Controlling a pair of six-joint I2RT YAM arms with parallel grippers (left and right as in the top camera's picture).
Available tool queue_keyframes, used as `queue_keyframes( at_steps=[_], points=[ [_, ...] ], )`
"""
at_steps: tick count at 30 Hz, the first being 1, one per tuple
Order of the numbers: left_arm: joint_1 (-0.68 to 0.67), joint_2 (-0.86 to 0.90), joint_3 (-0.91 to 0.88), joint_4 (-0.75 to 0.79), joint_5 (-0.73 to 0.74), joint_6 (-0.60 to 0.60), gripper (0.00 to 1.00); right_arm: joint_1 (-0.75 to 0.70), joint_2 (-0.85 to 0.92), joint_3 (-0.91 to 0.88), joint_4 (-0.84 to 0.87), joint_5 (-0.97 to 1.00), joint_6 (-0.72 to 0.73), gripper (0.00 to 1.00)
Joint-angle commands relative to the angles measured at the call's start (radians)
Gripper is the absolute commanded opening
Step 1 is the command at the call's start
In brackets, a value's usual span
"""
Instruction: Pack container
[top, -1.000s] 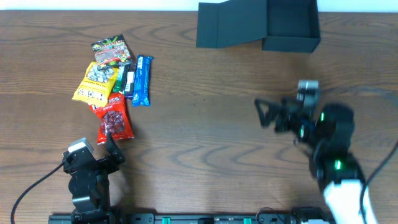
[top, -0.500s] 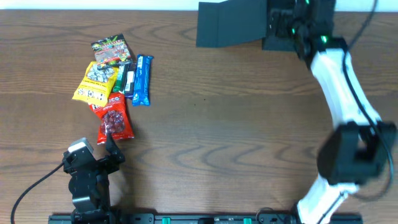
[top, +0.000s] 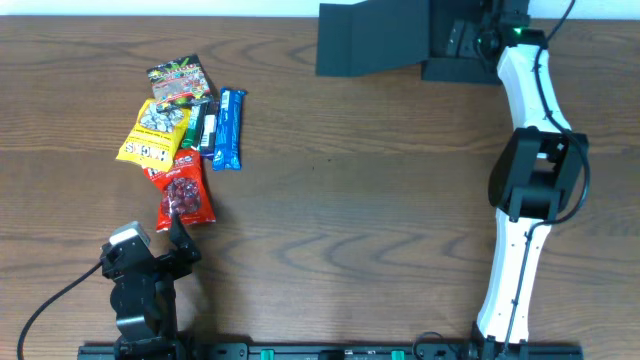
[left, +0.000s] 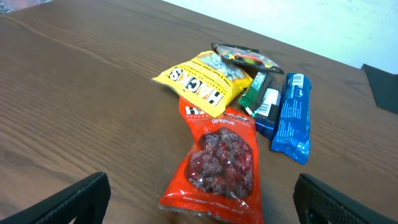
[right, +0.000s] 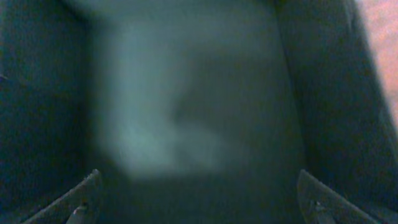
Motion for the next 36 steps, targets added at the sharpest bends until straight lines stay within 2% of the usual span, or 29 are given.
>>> queue_keyframes(
  at_steps=[1,13,19,23,28,34,36],
  points=[
    [0.003,-0.006,-0.021,-0.005,-0.003,-0.007,0.95,0.009,0.010,0.034,-0.076,-0.014,-0.042,0.99],
    [0.003,-0.006,-0.021,-0.005,-0.003,-0.007,0.95,0.064,-0.040,0.047,-0.433,-0.016,-0.133,0.94],
    [0.003,-0.006,-0.021,-0.005,-0.003,-0.007,0.95,0.130,-0.077,0.047,-0.597,-0.102,-0.164,0.89],
    [0.003,-0.006,-0.021,-0.005,-0.003,-0.007,0.95,0.177,-0.090,0.047,-0.666,-0.103,-0.217,0.89],
    [0.003,-0.006,-0.021,-0.005,-0.003,-0.007,0.95,0.193,-0.138,0.047,-0.669,-0.104,-0.229,0.88],
    [0.003,-0.006,-0.021,-0.005,-0.003,-0.007,0.95,0.203,-0.250,0.047,-0.704,-0.103,-0.423,0.85],
    [0.003,-0.006,-0.021,-0.005,-0.003,-0.007,0.95,0.212,-0.254,0.047,-0.752,-0.100,-0.508,0.79]
  ],
)
